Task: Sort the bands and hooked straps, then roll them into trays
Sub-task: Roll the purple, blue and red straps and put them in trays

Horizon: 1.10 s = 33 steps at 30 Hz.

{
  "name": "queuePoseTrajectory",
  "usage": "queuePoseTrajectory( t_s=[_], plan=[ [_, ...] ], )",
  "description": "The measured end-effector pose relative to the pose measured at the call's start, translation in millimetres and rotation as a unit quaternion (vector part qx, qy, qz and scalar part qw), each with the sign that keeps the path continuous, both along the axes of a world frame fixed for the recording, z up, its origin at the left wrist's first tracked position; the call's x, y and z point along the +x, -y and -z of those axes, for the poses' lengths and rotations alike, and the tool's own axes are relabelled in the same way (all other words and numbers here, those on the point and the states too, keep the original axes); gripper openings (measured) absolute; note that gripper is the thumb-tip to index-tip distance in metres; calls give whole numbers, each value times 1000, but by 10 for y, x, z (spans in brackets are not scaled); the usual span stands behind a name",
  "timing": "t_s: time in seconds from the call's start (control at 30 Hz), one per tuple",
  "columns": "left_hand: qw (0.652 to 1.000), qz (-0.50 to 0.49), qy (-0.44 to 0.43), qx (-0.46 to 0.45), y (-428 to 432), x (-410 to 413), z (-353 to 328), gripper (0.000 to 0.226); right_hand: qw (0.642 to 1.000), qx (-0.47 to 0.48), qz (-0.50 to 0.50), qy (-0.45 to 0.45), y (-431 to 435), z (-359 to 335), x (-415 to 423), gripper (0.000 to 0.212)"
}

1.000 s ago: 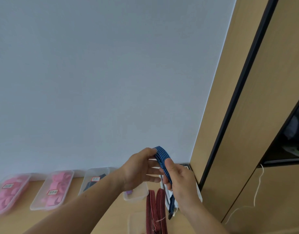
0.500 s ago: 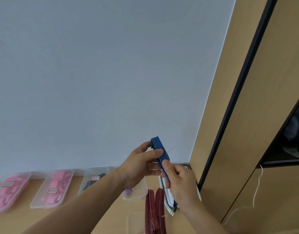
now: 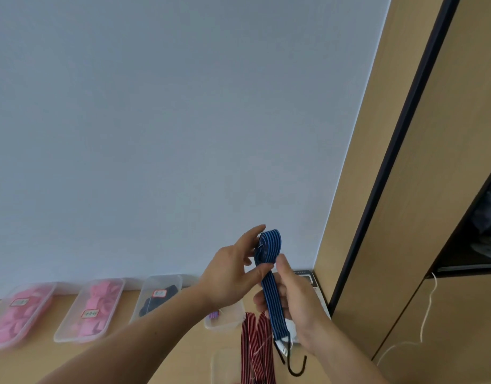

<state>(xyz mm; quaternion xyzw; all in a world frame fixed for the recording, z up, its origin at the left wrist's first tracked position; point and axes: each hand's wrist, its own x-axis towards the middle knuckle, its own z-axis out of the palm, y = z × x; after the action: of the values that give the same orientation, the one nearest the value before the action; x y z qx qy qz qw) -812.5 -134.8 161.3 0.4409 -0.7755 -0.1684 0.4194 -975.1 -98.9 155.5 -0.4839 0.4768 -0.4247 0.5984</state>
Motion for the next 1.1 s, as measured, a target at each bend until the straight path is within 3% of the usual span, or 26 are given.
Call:
queuePoseTrajectory(
  t_s=[0.13, 0.23, 0.37, 0.5, 0.57, 0.67, 0.7, 0.77, 0.8, 0.9, 1.0, 1.1],
  plan=[
    [987, 9, 108, -116, 15, 85, 29, 53, 999, 31, -6, 28, -10, -9, 0, 89],
    [970, 20, 138, -197, 4, 119, 21, 48, 999, 14, -7, 39, 6, 2, 21, 98],
    [948, 12, 178, -265, 22, 125, 42, 46, 999, -21, -1, 39, 1, -13, 43, 84],
    [946, 31, 185, -262, 55, 179, 94, 49, 999, -44, 12, 11, -11, -14, 97, 76],
    [966, 55, 157, -196, 66, 222, 105, 58, 998, -50, 20, 9, -12, 8, 121, 79],
    [998, 51, 24, 25, 66, 227, 80, 78, 996, -70, 51, 8, -2, 34, 122, 72],
    [988, 42, -69, 131, 57, 209, 54, 78, 995, -75, 61, 11, 7, 42, 117, 67],
    [912, 50, -233, 333, 48, 177, -46, 65, 993, -94, 69, 14, 25, 56, 119, 59],
    [875, 76, -262, 400, 40, 154, -89, 55, 992, -106, 64, 11, 25, 65, 129, 56],
    [861, 124, -264, 416, 9, 90, -113, 44, 990, -140, 31, -6, 26, 93, 152, 52],
    [875, 111, -289, 373, 16, 59, -140, 41, 990, -140, -4, -19, 66, 96, 115, 38],
    [905, 55, -247, 341, 26, 63, -158, 44, 989, -131, -22, -61, 102, 52, 90, 14]
  ],
)
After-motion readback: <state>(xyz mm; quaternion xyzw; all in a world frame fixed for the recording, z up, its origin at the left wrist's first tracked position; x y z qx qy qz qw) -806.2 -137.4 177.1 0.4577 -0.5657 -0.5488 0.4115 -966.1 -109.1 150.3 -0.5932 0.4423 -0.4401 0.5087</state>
